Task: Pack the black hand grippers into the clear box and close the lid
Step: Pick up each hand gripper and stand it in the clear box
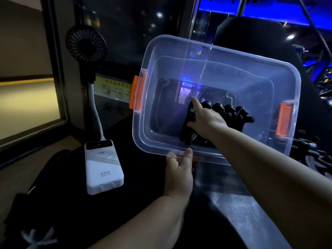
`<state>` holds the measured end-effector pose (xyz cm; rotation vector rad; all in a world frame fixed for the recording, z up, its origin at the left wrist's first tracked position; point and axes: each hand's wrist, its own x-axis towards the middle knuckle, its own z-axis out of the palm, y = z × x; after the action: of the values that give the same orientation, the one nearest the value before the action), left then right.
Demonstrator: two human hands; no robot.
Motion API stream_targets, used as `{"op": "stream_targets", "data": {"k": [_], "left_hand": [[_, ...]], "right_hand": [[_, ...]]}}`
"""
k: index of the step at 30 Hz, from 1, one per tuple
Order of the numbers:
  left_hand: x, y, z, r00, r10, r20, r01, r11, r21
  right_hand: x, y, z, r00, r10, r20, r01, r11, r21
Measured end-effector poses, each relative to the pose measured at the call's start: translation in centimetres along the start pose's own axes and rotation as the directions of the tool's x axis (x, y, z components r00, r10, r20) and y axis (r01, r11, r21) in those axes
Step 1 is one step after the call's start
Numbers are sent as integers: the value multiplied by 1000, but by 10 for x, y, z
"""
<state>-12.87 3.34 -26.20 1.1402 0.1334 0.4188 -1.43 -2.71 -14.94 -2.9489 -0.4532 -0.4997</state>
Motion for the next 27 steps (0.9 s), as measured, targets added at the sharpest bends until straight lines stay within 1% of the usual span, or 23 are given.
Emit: {"op": "stream_targets", "data": {"k": [4,8,12,14,16,18,20,23,27], "left_hand": [[0,-2,0,1000,12,-12,-12,1000,3],[-1,-2,0,1000,10,-6,-10,1000,13],[-2,-1,-2,1000,23,-6,-23,999,39],[-2,-2,-2,999,39,-6,-39,998,58],[-2,-3,-2,999,43,-13,-42,997,70],[-2,-4,-2,999,40,-16,-39,997,73],[-2,-6,-2,999,38,-9,-37,997,70],[-1,-9,-1,999,40,-9,-39,996,78],[0,-11,-2,999,37,-9,-36,997,75]], "right_hand": [[13,6,5,999,11,-36,-15,996,-91],[17,13,3,991,-44,-123,19,980,-196],[18,18,3,987,-18,-161,-30,955,-295],[17,19,3,980,-22,-196,-44,946,-323],[17,21,5,973,-40,-226,-33,949,-313],[19,23,9,977,-57,-204,2,965,-262],[19,25,13,986,-73,-151,39,975,-219],[18,28,18,989,-97,-113,67,968,-243],[17,29,19,989,-97,-115,64,963,-261]]}}
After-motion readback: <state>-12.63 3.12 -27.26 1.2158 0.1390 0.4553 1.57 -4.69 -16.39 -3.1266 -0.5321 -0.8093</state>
